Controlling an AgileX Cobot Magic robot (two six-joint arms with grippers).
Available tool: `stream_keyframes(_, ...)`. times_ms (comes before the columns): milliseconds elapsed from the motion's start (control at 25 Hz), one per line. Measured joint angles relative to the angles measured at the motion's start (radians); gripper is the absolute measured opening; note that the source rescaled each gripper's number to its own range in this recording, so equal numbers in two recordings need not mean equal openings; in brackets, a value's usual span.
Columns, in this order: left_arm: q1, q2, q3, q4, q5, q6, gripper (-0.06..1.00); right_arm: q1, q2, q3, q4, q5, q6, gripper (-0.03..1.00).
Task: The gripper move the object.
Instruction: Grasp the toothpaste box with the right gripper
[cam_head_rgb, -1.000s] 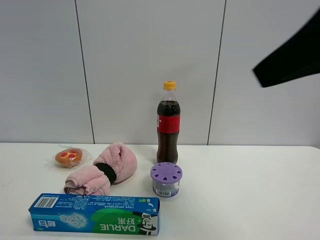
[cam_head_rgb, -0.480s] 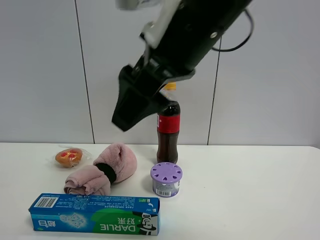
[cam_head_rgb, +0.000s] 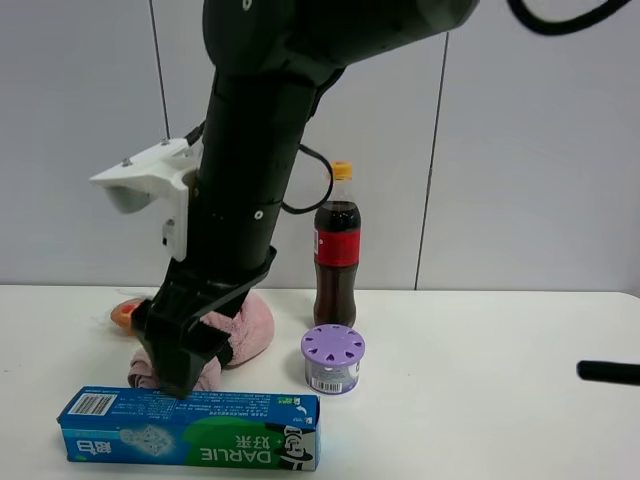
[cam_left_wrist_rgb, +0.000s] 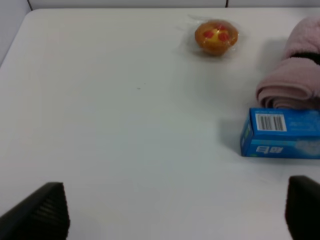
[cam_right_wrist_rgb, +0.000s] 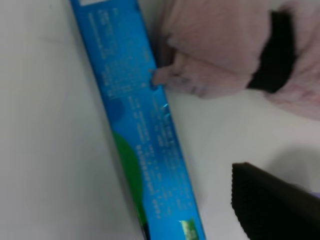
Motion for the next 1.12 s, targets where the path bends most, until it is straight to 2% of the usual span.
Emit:
stream_keyframes(280,0.000,0.000,0.000,0.000,0.000,0.000,1.00,0.006,0.030,-0.007,-0.007,0.041,0.042,0.98)
stream_keyframes(640,0.000,0.000,0.000,0.000,0.000,0.000,1.00,0.006,0.082,-0.008,-0.035,0.041,0.043,0.98)
stream_keyframes(880,0.000,0.000,0.000,0.000,0.000,0.000,1.00,0.006,0.104,-0.008,-0.075,-0.021,0.043,0.98)
stream_keyframes(1120,0.000,0.000,0.000,0.000,0.000,0.000,1.00,0.006,0.130,-0.008,-0.082,-0.075,0.009,0.85)
